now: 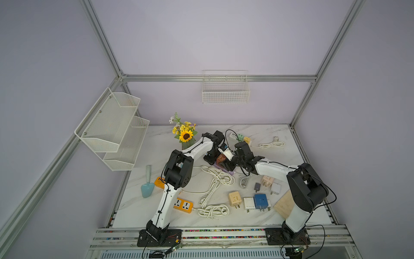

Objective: Pull the plug off the socket
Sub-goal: Remove the plug from the socket.

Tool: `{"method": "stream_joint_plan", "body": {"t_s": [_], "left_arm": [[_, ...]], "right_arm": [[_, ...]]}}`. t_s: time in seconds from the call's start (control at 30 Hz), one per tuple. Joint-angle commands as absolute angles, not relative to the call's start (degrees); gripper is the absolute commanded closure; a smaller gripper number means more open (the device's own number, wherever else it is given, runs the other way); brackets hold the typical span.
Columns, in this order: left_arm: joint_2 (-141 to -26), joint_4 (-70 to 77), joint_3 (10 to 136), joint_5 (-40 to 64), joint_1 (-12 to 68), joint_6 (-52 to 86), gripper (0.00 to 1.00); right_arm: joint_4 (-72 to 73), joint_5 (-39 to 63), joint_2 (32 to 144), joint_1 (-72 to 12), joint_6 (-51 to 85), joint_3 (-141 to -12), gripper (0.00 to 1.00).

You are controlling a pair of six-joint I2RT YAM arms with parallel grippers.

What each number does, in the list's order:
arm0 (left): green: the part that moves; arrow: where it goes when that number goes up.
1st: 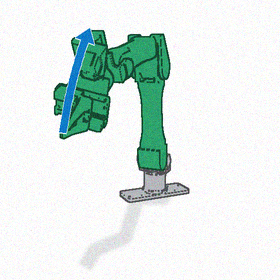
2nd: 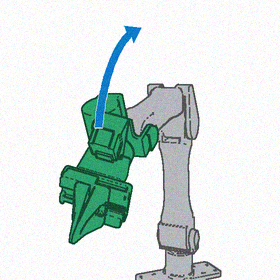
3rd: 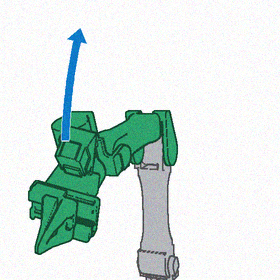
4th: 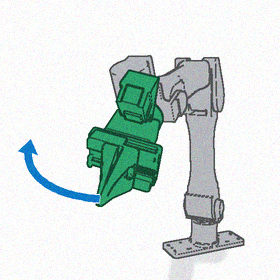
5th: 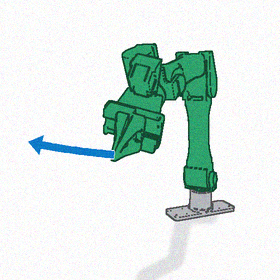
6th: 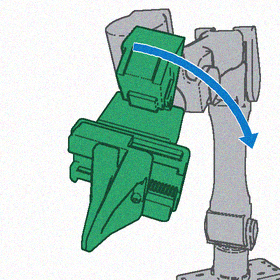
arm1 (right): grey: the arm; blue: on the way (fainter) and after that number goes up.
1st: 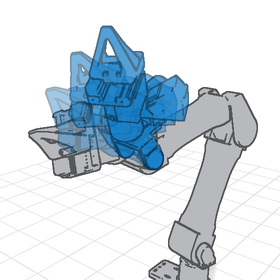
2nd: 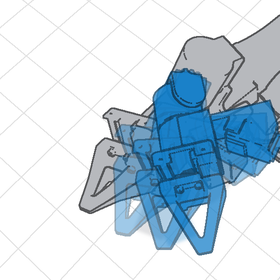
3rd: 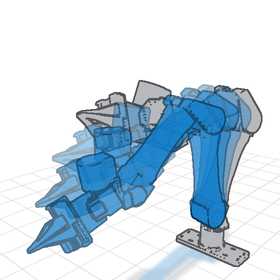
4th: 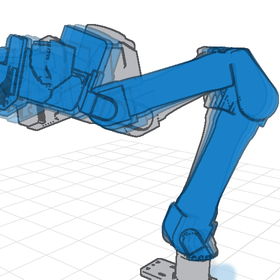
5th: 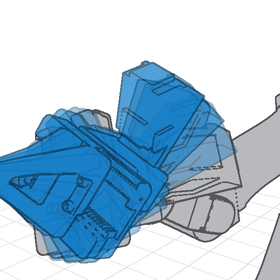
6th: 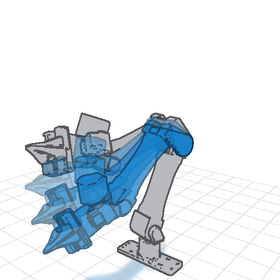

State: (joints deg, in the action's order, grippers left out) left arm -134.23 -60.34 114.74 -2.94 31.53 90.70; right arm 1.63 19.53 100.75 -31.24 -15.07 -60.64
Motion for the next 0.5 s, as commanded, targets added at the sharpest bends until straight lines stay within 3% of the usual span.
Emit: {"method": "stream_joint_plan", "body": {"t_s": [0.0, 0.27, 0.47], "left_arm": [[-133.2, -58.3, 113.9, -5.8, 30.8, 90.3, 1.00], [-133.2, -57.8, 114.1, -5.7, 30.5, 90.4, 1.00], [-132.9, -57.8, 113.9, -5.6, 30.3, 90.4, 1.00]], "right_arm": [[2.0, 24.1, 98.8, -31.9, -14.0, -62.5, 0.69], [2.3, 20.6, 93.8, -31.9, -13.8, -60.4, 0.70], [-2.4, 14.0, 83.9, -31.7, -7.7, -54.6, 0.70]]}}
